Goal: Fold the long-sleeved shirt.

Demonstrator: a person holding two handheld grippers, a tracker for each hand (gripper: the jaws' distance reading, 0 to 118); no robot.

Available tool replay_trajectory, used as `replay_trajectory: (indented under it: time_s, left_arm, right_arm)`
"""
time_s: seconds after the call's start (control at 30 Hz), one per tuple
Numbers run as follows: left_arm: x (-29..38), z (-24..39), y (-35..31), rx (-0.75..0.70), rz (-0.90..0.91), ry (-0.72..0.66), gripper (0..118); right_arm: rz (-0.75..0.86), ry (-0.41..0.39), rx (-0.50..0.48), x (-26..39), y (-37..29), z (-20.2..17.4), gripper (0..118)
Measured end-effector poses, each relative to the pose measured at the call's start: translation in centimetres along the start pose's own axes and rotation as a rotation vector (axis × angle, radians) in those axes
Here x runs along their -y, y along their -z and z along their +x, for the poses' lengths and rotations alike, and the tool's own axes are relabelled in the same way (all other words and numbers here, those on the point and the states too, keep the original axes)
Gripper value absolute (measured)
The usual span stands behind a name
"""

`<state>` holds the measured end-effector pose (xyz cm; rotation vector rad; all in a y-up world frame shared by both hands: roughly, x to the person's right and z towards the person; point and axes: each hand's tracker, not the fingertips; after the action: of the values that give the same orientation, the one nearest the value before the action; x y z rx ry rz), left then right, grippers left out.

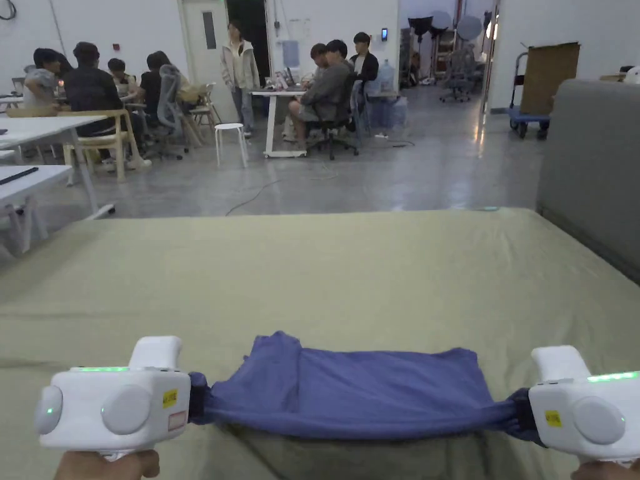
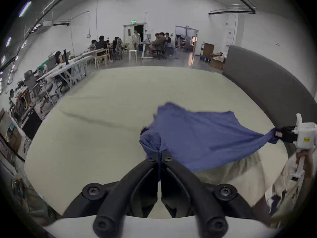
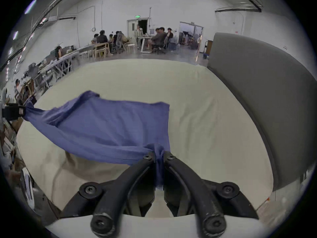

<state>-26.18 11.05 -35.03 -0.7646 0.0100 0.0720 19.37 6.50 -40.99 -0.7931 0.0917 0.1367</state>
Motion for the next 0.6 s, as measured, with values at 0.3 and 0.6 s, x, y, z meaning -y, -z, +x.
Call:
replay_trajectory:
  time_s: [0.3, 0.6]
  left_arm:
    - [16.5, -0.1, -2.8, 0.117, -0.339, -0.062, 0]
    - [15.1, 0.8, -3.2, 0.088, -0.272, -0.041, 35]
  right_arm:
    - [-0.214, 0.011, 0.027, 13.6, -3.5, 0.3, 4]
    - [-0.24, 0.036, 0.01, 13.8, -3.0, 0.5, 31]
